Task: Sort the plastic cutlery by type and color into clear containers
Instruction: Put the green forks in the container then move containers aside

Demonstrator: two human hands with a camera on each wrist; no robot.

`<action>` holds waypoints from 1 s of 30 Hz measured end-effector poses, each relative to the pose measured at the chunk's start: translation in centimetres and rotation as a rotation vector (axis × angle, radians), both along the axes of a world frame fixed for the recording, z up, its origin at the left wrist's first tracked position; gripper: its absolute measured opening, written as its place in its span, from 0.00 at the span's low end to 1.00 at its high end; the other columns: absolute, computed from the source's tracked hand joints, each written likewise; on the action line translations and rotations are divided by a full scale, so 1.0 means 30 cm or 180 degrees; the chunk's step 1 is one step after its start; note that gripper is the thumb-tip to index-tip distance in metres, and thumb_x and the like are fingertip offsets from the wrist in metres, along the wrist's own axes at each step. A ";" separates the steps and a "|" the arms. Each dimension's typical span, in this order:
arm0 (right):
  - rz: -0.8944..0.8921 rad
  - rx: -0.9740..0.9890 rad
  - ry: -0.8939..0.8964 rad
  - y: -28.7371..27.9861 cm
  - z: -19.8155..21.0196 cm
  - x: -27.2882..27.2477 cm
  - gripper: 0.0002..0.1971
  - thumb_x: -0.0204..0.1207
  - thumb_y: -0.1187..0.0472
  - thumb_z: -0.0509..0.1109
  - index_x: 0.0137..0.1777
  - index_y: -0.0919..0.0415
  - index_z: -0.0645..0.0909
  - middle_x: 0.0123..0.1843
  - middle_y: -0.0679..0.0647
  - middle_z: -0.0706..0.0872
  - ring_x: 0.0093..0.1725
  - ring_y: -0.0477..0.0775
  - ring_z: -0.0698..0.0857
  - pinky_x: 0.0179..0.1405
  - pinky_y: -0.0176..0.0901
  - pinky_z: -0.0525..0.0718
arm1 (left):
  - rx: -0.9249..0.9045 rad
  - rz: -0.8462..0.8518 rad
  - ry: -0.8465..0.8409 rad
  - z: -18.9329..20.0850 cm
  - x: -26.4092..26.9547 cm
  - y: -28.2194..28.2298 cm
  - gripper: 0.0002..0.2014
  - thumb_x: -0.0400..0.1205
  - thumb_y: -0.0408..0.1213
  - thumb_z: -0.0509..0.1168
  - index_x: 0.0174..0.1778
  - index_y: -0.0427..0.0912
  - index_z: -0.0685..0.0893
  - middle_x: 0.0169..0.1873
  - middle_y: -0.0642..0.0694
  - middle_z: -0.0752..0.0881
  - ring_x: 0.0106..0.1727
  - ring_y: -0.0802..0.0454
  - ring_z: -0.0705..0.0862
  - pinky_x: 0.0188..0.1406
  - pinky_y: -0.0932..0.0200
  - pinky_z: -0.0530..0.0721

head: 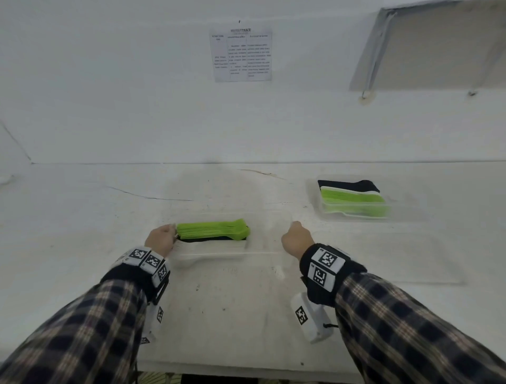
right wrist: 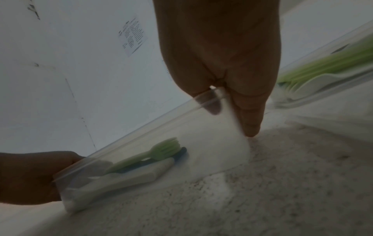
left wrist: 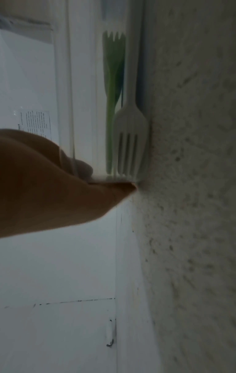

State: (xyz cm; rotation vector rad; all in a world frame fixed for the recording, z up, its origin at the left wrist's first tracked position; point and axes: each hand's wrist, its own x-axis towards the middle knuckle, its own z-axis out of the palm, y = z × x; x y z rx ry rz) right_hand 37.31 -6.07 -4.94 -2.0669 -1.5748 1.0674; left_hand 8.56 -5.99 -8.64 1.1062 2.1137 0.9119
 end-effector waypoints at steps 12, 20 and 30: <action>-0.0044 0.1029 -0.0292 0.034 0.099 0.363 0.15 0.85 0.59 0.49 0.43 0.67 0.70 0.44 0.62 0.75 0.46 0.57 0.72 0.45 0.42 0.66 | 0.0635 -0.0626 0.0447 0.307 0.564 -0.001 0.24 0.87 0.36 0.53 0.80 0.38 0.64 0.78 0.41 0.68 0.78 0.45 0.66 0.74 0.59 0.60; -0.0301 0.0639 -0.0653 -0.026 0.029 0.816 0.17 0.85 0.61 0.49 0.45 0.65 0.78 0.57 0.65 0.80 0.60 0.63 0.78 0.56 0.45 0.71 | 0.0172 -0.1529 -0.0038 0.173 1.078 -0.029 0.16 0.85 0.33 0.55 0.67 0.32 0.76 0.68 0.37 0.77 0.70 0.43 0.73 0.64 0.57 0.68; -0.0359 -0.0046 -0.1187 -0.026 -0.024 1.022 0.18 0.83 0.67 0.55 0.71 0.73 0.71 0.74 0.65 0.73 0.74 0.63 0.72 0.69 0.42 0.70 | -0.0967 -0.1143 0.0941 0.100 1.105 -0.031 0.19 0.84 0.31 0.57 0.71 0.28 0.71 0.71 0.34 0.74 0.71 0.40 0.74 0.65 0.55 0.72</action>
